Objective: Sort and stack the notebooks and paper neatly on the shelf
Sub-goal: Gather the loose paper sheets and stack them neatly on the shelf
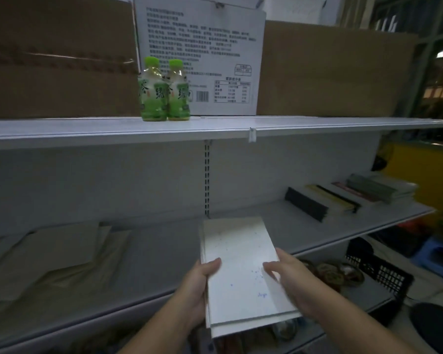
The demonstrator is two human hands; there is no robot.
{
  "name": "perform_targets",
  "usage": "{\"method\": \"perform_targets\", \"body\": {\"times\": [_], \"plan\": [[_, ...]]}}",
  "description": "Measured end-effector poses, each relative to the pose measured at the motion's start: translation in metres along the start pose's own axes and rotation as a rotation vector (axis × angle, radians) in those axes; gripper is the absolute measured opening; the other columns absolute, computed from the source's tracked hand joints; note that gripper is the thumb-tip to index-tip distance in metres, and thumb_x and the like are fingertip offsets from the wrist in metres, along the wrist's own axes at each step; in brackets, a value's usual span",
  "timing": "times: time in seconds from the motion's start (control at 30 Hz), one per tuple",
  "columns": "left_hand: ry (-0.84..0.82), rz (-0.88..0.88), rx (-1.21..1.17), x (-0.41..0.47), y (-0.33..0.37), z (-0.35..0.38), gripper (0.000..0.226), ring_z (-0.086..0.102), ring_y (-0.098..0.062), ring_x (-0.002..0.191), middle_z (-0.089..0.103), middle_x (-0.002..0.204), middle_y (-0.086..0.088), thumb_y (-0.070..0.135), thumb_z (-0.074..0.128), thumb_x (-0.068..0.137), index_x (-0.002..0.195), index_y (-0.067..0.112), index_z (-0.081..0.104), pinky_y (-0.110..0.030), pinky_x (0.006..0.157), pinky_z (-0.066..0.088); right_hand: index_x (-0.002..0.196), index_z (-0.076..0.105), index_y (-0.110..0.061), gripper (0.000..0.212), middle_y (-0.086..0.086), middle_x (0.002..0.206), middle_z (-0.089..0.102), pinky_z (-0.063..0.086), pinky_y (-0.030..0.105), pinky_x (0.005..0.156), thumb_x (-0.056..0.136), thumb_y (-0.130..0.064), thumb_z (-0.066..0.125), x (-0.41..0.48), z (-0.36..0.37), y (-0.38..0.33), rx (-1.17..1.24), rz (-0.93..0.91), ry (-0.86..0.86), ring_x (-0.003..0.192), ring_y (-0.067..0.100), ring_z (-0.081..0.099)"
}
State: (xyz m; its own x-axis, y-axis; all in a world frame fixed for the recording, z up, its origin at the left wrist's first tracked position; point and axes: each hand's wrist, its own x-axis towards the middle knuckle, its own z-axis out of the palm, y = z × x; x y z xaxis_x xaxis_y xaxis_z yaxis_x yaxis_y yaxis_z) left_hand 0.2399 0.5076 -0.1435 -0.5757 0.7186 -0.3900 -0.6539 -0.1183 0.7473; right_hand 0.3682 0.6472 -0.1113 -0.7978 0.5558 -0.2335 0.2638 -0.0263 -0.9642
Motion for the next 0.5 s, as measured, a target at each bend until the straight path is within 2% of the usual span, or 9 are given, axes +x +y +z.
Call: {"method": "perform_targets", "body": {"times": [0.07,0.17,0.2,0.27,0.37,0.43,0.5], "plan": [[-0.003,-0.080,-0.001,0.022,0.000,0.013,0.034,0.063,-0.045,0.096,0.069,0.101,-0.029,0.018,0.050,0.092,0.120,0.000,0.055,-0.050,0.081,0.050,0.127,0.047,-0.022,0.032,0.006,0.112,0.063,0.055,0.046,0.085,0.097,-0.010,0.045,0.018,-0.004,0.002,-0.011,0.022,0.023,0.097,0.028,0.065],[-0.008,-0.002,0.036,0.063,0.003,0.029,0.022,0.067,-0.039,0.075,0.072,0.074,-0.020,0.017,0.048,0.094,0.105,0.003,0.061,-0.039,0.067,0.051,0.131,0.041,-0.021,0.041,0.006,0.109,0.061,0.056,0.036,0.073,0.095,-0.002,0.045,0.048,-0.023,-0.005,0.002,0.044,0.035,0.093,0.026,0.064],[0.001,0.037,0.058,0.078,0.004,0.035,0.019,0.069,-0.036,0.071,0.073,0.074,-0.016,0.017,0.049,0.095,0.106,0.007,0.061,-0.036,0.063,0.053,0.129,0.041,-0.020,0.041,0.006,0.107,0.061,0.055,0.035,0.072,0.094,0.000,0.045,0.058,-0.031,-0.009,0.004,0.044,0.036,0.093,0.025,0.064],[0.010,0.072,0.068,0.109,0.005,0.049,0.023,0.070,-0.034,0.079,0.073,0.093,-0.017,0.017,0.053,0.094,0.115,0.011,0.059,-0.036,0.062,0.055,0.126,0.041,-0.020,0.039,0.004,0.107,0.061,0.054,0.034,0.075,0.093,-0.003,0.050,0.078,-0.050,-0.014,-0.006,0.038,0.035,0.096,0.024,0.063],[0.047,0.059,0.103,0.150,0.007,0.068,0.034,0.067,-0.035,0.091,0.067,0.110,-0.017,0.022,0.057,0.093,0.126,0.013,0.054,-0.043,0.073,0.056,0.124,0.046,-0.016,0.042,0.002,0.111,0.063,0.052,0.027,0.080,0.087,-0.004,0.060,0.112,-0.074,-0.016,-0.018,0.023,0.082,0.100,0.018,0.061],[0.056,0.067,0.168,0.171,0.010,0.082,0.035,0.066,-0.034,0.088,0.066,0.107,-0.017,0.024,0.060,0.092,0.123,0.008,0.054,-0.042,0.072,0.056,0.122,0.052,-0.012,0.042,0.006,0.116,0.064,0.051,0.034,0.091,0.083,-0.001,0.063,0.133,-0.087,-0.014,0.000,0.034,0.169,0.103,0.021,0.061],[0.091,0.096,0.280,0.192,0.010,0.092,0.038,0.065,-0.031,0.083,0.065,0.100,-0.016,0.023,0.067,0.084,0.115,0.004,0.054,-0.039,0.069,0.055,0.116,0.057,-0.012,0.038,0.006,0.114,0.066,0.052,0.038,0.091,0.081,0.003,0.061,0.153,-0.100,-0.011,0.005,0.050,0.217,0.099,0.022,0.063]]}}
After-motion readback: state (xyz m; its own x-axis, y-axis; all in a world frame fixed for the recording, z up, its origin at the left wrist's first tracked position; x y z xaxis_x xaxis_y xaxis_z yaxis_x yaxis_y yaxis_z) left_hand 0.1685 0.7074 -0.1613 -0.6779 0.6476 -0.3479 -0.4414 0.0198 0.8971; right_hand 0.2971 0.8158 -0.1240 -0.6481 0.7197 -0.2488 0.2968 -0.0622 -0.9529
